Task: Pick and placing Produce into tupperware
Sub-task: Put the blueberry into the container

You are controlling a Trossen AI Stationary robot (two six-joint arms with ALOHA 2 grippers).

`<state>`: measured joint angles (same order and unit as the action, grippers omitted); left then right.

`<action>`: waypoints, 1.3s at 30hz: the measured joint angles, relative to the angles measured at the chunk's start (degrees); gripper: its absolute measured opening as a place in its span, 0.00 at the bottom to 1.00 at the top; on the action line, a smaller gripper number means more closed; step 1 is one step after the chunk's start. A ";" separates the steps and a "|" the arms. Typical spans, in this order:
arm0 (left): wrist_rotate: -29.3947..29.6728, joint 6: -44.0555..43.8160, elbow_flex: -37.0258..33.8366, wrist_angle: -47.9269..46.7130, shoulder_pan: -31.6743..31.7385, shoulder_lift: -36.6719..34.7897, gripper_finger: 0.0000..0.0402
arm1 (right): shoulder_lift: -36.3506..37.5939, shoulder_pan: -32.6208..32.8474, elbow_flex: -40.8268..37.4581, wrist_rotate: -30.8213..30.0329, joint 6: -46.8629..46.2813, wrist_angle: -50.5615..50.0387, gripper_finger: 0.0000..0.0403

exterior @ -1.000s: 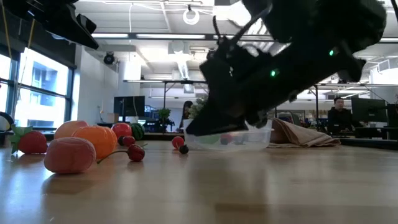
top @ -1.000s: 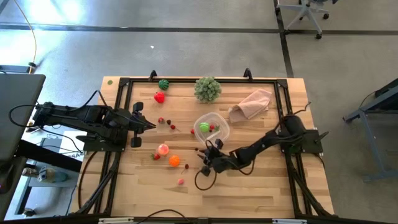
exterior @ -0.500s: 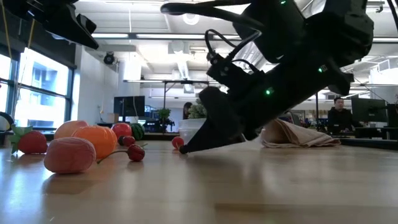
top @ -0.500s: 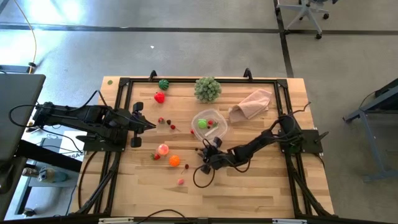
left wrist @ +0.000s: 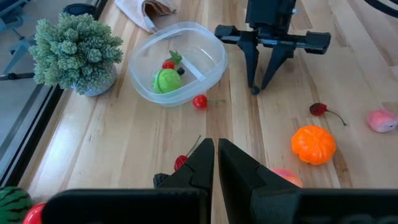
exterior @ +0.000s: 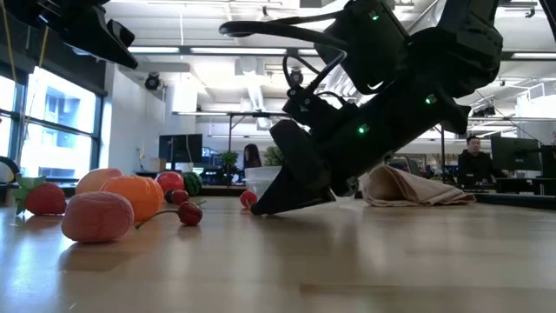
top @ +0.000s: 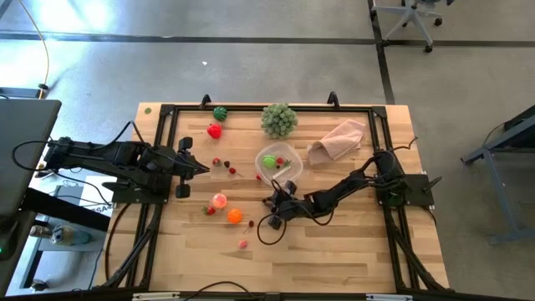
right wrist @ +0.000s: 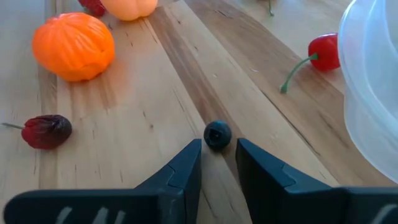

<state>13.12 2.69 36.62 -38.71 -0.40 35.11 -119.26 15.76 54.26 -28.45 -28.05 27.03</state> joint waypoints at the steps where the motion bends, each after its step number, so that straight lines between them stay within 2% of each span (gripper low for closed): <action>1: 0.01 -0.01 0.00 0.00 0.01 0.00 0.04 | 0.00 -0.01 0.00 0.03 0.01 0.04 0.25; 9: 0.01 0.01 0.00 0.01 0.00 0.00 0.04 | -0.01 -0.15 0.02 -0.41 1.11 0.39 0.34; 27: -0.01 -0.01 0.00 0.01 -0.01 0.00 0.04 | -0.07 -1.98 0.02 0.23 2.61 0.37 0.34; 30: 0.01 0.01 0.00 0.01 0.01 0.00 0.04 | -0.07 -1.93 0.02 0.22 2.87 0.29 0.32; 39: 0.01 -0.01 0.00 0.00 0.00 0.00 0.04 | -0.07 -1.93 0.00 0.79 3.71 0.21 0.18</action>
<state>13.13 2.68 36.62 -38.71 -0.40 35.11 -119.33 13.82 54.26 -27.66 -24.34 27.24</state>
